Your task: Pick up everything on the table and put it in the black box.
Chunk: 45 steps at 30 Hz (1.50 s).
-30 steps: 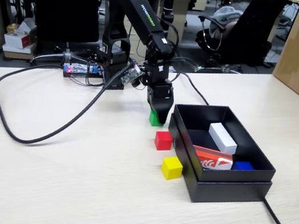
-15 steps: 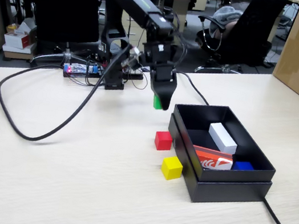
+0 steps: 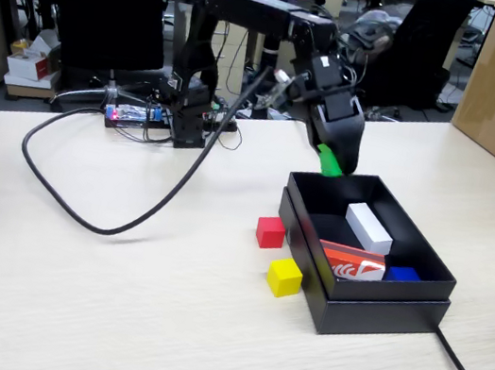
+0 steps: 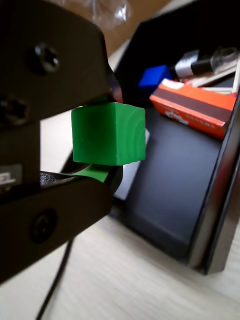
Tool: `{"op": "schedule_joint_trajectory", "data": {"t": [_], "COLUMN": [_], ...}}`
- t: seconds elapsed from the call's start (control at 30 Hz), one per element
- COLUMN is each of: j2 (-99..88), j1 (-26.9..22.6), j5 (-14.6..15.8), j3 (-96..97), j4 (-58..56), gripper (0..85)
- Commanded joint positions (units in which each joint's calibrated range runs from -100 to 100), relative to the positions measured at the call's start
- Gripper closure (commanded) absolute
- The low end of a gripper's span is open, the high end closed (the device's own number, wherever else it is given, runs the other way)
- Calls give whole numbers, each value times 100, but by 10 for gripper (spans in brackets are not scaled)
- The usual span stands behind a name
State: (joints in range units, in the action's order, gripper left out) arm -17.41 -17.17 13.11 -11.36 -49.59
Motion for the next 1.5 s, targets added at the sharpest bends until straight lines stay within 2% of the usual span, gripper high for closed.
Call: {"op": "schedule_joint_trajectory", "data": {"t": [0.0,0.2,0.43,0.47,0.57,0.67,0.73,0.77,0.83,0.9,1.17,1.37,1.47], "j2": [140,565,806,852,909,840,737,565,255,-399,-1891,-2166,-2338], "j1": [-49,-54,-20,-10,0,5,24,39,73,166,601,850,884], "j5": [-337,-654,-728,-733,-742,-737,-733,-733,-733,-733,-733,-708,-689], "j3": [-613,-233,457,529,728,719,692,656,565,366,620,1898,2605], "j4": [212,834,1439,1465,1465,1465,1465,1447,1447,1447,1344,1344,1335], "gripper": [786,781,777,757,620,575,513,466,460,399,391,343,347]}}
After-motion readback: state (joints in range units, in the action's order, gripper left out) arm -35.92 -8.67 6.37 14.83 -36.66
